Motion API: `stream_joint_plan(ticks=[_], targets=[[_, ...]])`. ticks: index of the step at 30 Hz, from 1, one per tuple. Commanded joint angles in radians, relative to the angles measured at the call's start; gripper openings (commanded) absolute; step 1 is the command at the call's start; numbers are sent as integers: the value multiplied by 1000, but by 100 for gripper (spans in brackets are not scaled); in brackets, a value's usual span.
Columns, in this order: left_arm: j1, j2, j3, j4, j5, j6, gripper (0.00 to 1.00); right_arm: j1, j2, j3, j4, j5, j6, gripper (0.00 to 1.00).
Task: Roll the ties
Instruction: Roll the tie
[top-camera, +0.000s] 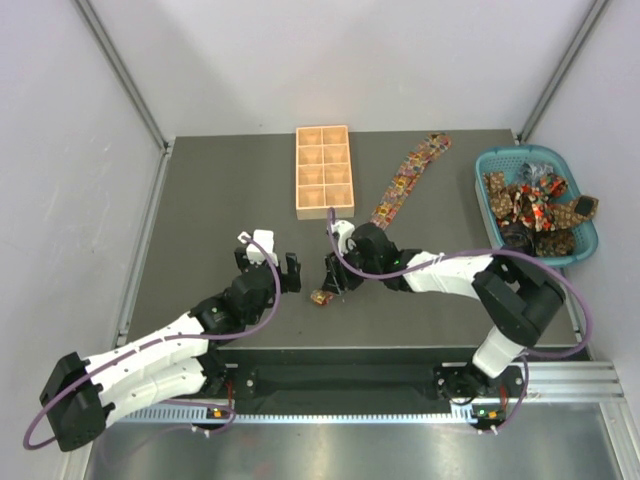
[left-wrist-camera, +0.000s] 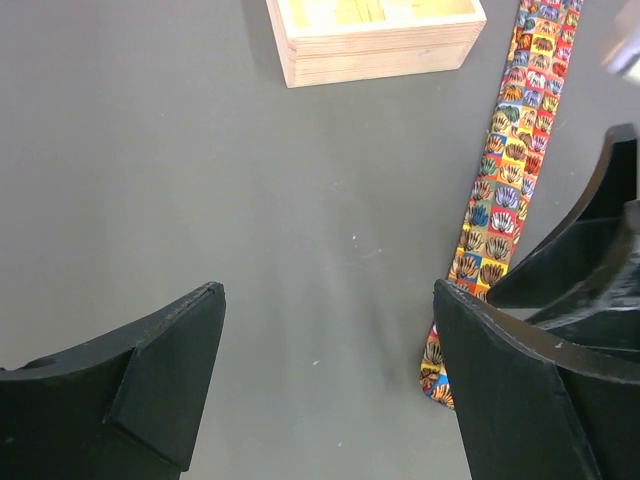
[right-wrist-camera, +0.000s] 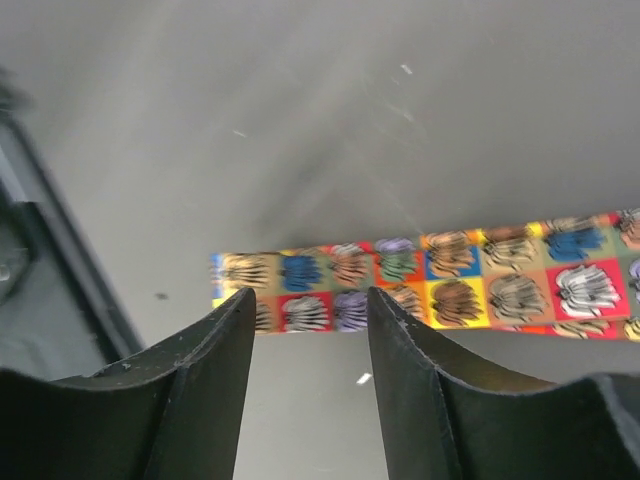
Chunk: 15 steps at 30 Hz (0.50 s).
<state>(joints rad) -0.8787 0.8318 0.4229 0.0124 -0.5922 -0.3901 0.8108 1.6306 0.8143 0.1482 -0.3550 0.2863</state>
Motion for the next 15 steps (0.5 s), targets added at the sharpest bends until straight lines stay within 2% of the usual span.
stream_joint_plan(ticks=[1, 5, 8, 15], targets=[[-2, -3, 22, -2, -1, 0, 89, 34, 40, 52, -39, 120, -30, 49], [-2, 4, 25, -6, 3, 2, 89, 73, 89, 75, -27, 77, -19, 48], [-3, 13, 28, -6, 5, 3, 89, 112, 136, 89, 0, -16, -6, 47], [-3, 29, 36, -8, -9, 0, 89, 133, 147, 60, 94, -150, 36, 45]])
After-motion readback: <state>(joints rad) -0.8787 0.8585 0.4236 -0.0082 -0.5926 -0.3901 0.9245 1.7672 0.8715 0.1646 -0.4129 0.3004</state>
